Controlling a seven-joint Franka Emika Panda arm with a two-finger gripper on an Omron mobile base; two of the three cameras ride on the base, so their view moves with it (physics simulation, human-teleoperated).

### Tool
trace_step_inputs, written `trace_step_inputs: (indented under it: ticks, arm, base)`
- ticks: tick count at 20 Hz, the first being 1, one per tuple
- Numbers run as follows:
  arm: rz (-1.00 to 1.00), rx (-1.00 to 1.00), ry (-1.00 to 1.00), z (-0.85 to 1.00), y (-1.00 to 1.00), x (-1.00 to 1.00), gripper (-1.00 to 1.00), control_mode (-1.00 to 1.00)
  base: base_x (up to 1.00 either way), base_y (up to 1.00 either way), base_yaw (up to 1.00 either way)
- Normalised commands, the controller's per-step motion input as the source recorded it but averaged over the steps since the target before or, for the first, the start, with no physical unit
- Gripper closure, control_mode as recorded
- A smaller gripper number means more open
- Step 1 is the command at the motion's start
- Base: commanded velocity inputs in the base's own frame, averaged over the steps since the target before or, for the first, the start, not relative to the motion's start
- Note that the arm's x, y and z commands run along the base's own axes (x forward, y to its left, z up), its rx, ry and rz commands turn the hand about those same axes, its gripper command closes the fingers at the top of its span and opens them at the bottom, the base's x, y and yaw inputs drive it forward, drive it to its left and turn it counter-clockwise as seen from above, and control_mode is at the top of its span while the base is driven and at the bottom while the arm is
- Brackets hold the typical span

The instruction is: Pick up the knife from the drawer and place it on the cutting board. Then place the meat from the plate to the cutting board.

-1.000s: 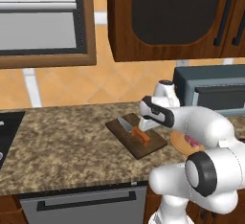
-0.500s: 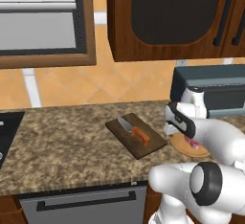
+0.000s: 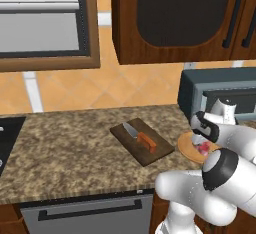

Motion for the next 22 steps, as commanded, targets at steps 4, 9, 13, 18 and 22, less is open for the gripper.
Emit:
trace_step_inputs:
  ticks: [4,9,13,18,22]
  arm:
    - [-0.01,0.0,0.0,-0.3,-0.19,0.0,-1.0,-1.0]
    - [0.0,0.0,0.0,-0.29,0.25,0.01,-1.0,-1.0]
    - [0.0,0.0,0.0,-0.16,0.2,0.01,-1.0,-1.0]
    - [0.0,0.0,0.0,-0.16,-0.15,0.13,-1.0,-1.0]
    - [0.0,0.0,0.0,-0.14,-0.24,0.14,-1.0,-1.0]
  base:
    - [0.0,0.0,0.0]
    - [0.0,0.0,0.0]
    - [0.0,0.0,0.0]
    - [0.0,0.0,0.0]
    - [0.0,0.0,0.0]
